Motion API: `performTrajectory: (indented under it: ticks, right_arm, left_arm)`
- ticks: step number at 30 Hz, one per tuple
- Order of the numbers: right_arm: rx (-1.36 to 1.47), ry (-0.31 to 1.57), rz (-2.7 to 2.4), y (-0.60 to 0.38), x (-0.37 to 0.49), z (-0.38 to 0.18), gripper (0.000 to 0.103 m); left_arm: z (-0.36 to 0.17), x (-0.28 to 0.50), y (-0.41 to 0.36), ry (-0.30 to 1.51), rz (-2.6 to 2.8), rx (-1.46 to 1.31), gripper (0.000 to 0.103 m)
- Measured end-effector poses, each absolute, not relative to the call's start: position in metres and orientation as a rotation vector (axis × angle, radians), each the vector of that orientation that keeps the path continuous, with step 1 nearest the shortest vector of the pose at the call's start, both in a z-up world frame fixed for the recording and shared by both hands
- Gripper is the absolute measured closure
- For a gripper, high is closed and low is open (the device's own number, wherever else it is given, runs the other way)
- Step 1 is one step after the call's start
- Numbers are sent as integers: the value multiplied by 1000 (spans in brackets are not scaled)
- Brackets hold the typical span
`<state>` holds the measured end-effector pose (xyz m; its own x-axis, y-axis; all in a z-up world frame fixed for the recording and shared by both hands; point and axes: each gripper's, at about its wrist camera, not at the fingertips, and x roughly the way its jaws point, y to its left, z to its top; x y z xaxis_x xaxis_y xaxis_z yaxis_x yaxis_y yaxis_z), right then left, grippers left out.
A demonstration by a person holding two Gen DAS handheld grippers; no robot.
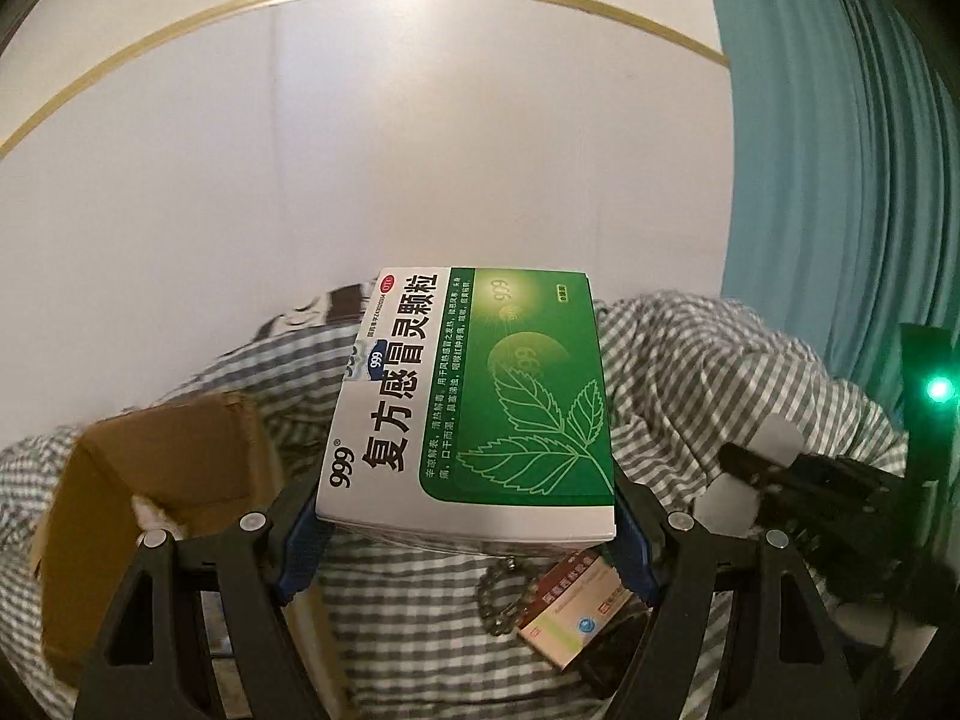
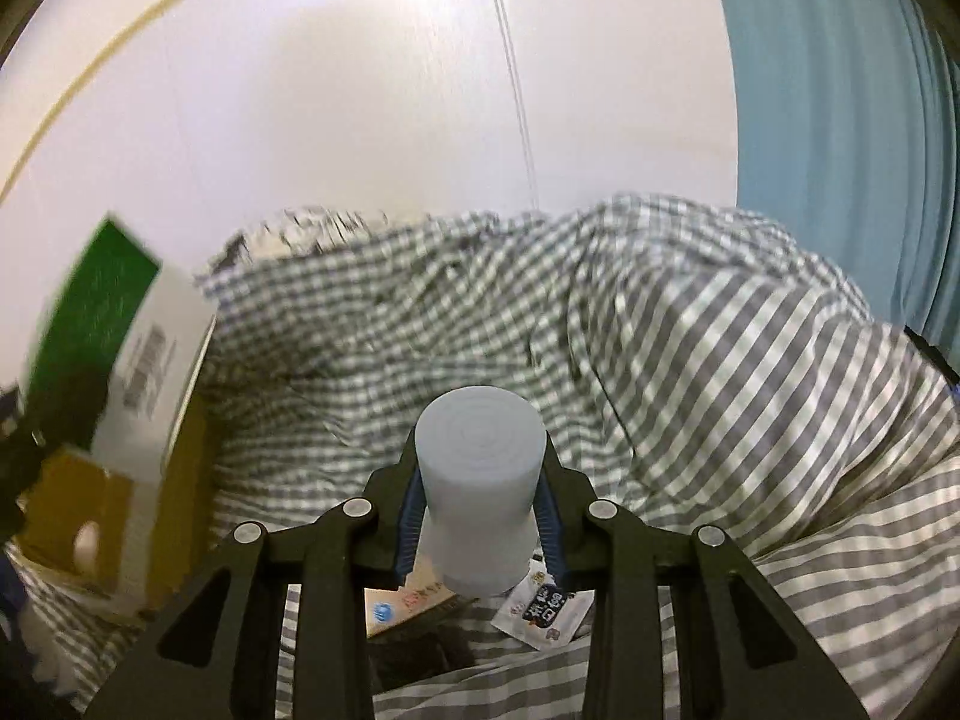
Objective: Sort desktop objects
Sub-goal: 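Carry the medicine box with left while right carries the white bottle to the box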
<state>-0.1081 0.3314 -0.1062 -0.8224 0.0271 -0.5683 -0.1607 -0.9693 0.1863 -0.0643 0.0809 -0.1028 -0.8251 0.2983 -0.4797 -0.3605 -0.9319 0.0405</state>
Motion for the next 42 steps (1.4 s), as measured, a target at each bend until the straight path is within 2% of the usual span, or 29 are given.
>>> performTrajectory:
  ticks: [8,21,42]
  right_arm:
    - [-751,340,2961,307,-81,-59,71]
    - [-506,150,3111,236,-30,16,71]
    - [-371,63,3271,153,-11,54,71]
  left_arm:
    - [-75,-39,42,112,2785,-601,24]
    - [-29,4,-18,42,2909,-445,24]
    - [-4,30,-93,-1,3053,-321,24]
